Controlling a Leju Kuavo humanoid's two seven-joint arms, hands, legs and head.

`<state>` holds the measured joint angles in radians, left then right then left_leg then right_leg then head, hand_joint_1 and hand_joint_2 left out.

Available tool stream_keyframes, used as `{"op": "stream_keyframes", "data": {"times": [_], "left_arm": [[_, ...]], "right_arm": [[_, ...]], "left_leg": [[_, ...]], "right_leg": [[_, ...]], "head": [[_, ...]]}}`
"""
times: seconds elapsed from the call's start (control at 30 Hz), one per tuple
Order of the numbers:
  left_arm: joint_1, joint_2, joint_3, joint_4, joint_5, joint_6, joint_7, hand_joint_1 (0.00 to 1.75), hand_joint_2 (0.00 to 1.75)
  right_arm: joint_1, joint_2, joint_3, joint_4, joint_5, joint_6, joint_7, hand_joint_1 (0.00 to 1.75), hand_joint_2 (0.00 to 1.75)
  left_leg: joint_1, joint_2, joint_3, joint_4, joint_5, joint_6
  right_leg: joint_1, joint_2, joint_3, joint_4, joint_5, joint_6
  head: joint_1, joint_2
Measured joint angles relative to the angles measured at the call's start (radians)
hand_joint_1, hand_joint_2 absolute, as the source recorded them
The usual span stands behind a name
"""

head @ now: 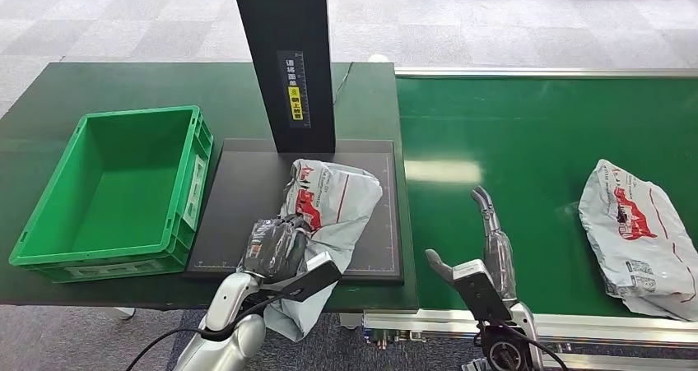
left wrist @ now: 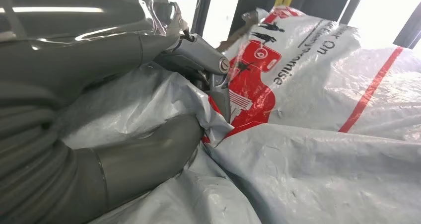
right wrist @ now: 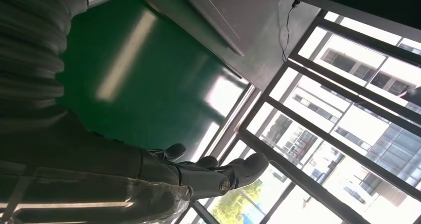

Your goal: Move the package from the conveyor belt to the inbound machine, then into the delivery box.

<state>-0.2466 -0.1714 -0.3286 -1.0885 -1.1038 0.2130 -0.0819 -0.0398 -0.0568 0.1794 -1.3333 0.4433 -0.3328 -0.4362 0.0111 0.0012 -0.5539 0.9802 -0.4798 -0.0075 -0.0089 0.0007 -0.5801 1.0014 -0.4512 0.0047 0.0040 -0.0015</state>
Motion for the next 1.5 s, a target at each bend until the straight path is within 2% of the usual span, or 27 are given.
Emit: {"op": "stream_keyframes", "data": {"times": [0.4, 0.5, 0.6, 0.7, 0.9, 1.07, 1.13, 1.33, 1.5], "left_arm": [[0.055, 0.015, -0.036, -0.222, 0.155, 0.386, -0.293, 1.75, 1.75], [0.082, 0.015, -0.033, -0.302, 0.131, 0.408, -0.335, 1.75, 1.75], [0.107, 0.005, 0.007, -0.367, 0.073, 0.411, -0.364, 1.75, 1.75], [0.114, -0.004, 0.067, -0.400, 0.022, 0.412, -0.353, 1.75, 1.75], [0.086, -0.001, 0.215, -0.408, -0.016, 0.412, -0.270, 1.75, 1.75], [0.036, 0.043, 0.345, -0.361, -0.021, 0.412, -0.101, 1.75, 1.75], [0.021, 0.069, 0.385, -0.334, -0.011, 0.412, -0.060, 1.75, 1.75], [-0.001, 0.129, 0.469, -0.275, 0.028, 0.412, -0.037, 1.75, 1.75], [-0.007, 0.144, 0.490, -0.253, 0.029, 0.412, -0.037, 1.75, 1.75]], "right_arm": [[0.024, -0.001, -0.009, -0.036, -0.007, 0.016, -0.002, 0.00, 1.75], [0.029, -0.001, -0.009, -0.038, -0.014, 0.016, -0.008, 0.00, 1.75], [0.031, -0.002, -0.009, -0.039, -0.017, 0.016, -0.011, 0.00, 1.75], [0.034, -0.003, -0.009, -0.039, -0.018, 0.016, -0.012, 0.00, 1.75], [0.051, -0.012, -0.008, -0.050, -0.019, 0.015, -0.013, 0.00, 1.75], [0.080, -0.022, -0.008, -0.076, -0.021, 0.006, -0.007, 0.00, 1.75], [0.090, -0.026, -0.008, -0.086, -0.021, 0.001, -0.001, 0.00, 1.75], [0.104, -0.033, -0.008, -0.107, -0.020, -0.003, 0.009, 0.00, 1.75], [0.105, -0.035, -0.008, -0.111, -0.019, -0.003, 0.009, 0.00, 1.75]], "left_leg": [[0.000, 0.000, -0.002, 0.000, 0.000, 0.000], [0.000, 0.000, -0.003, 0.000, 0.000, 0.000], [0.000, 0.000, -0.003, 0.000, 0.000, 0.000], [0.000, 0.000, -0.003, 0.000, 0.000, 0.000], [0.000, 0.000, -0.003, 0.000, 0.000, 0.000], [0.000, 0.001, -0.003, 0.000, 0.000, 0.000], [0.000, 0.001, -0.003, 0.000, 0.000, 0.000], [0.000, 0.001, -0.004, 0.000, 0.000, 0.000], [0.000, 0.001, -0.004, 0.000, 0.000, 0.000]], "right_leg": [[0.000, 0.000, -0.002, 0.000, 0.000, 0.000], [0.000, 0.000, -0.003, 0.000, 0.000, 0.000], [0.000, 0.000, -0.003, 0.000, 0.000, 0.000], [0.000, 0.000, -0.003, 0.000, 0.000, 0.000], [0.000, 0.000, -0.003, 0.000, 0.000, 0.000], [0.000, 0.000, -0.004, 0.000, 0.000, 0.000], [0.000, 0.000, -0.004, 0.000, 0.000, 0.000], [0.000, 0.000, -0.005, 0.000, 0.000, 0.000], [0.000, 0.000, -0.005, 0.000, 0.000, 0.000]], "head": [[0.000, 0.000], [0.000, 0.000], [0.000, 0.000], [0.000, 0.000], [0.000, 0.000], [0.000, 0.000], [0.000, 0.000], [0.000, 0.000], [0.000, 0.000]]}}
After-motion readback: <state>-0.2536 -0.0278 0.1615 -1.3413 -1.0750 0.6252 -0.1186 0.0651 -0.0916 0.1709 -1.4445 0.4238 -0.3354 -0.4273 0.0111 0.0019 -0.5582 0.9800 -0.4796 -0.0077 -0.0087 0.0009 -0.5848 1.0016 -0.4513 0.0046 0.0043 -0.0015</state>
